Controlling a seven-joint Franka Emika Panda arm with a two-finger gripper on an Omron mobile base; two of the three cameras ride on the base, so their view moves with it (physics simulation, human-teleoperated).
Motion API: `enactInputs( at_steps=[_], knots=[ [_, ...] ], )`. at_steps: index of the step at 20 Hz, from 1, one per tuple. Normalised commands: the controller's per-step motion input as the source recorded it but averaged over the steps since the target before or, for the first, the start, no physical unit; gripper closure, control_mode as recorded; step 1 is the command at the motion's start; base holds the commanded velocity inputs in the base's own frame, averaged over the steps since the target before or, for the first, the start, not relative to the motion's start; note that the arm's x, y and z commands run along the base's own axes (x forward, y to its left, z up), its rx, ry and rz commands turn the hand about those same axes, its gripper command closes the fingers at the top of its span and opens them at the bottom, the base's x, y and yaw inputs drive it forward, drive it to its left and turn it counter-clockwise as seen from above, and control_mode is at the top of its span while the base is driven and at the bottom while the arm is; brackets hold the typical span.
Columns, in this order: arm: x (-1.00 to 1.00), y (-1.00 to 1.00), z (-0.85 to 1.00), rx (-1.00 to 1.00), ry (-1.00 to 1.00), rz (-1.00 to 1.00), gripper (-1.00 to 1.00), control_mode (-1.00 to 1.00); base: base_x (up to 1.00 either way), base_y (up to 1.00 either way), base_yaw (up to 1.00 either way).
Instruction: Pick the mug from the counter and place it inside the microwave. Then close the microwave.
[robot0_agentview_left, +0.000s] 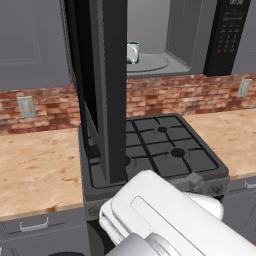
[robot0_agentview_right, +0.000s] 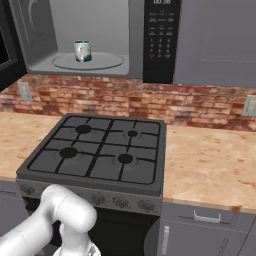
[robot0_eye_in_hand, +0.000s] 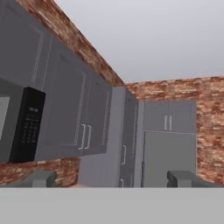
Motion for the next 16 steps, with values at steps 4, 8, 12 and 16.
enactInputs(
  at_steps=[4,8,12,16],
  knots=[
    [0.49,0.31,-0.04,0.0,0.0,0.02,-1.0,-1.0,0.0,0.0,0.0],
    [0.58,0.3,-0.06,0.0,0.0,0.01,-1.0,-1.0,0.0,0.0,0.0],
    [0.51,0.28,-0.07,-0.02,0.0,0.0,-1.0,-1.0,0.0,0.0,0.0],
    [0.38,0.39,-0.06,-0.02,0.0,0.0,-1.0,-1.0,0.0,0.0,0.0]
  ],
)
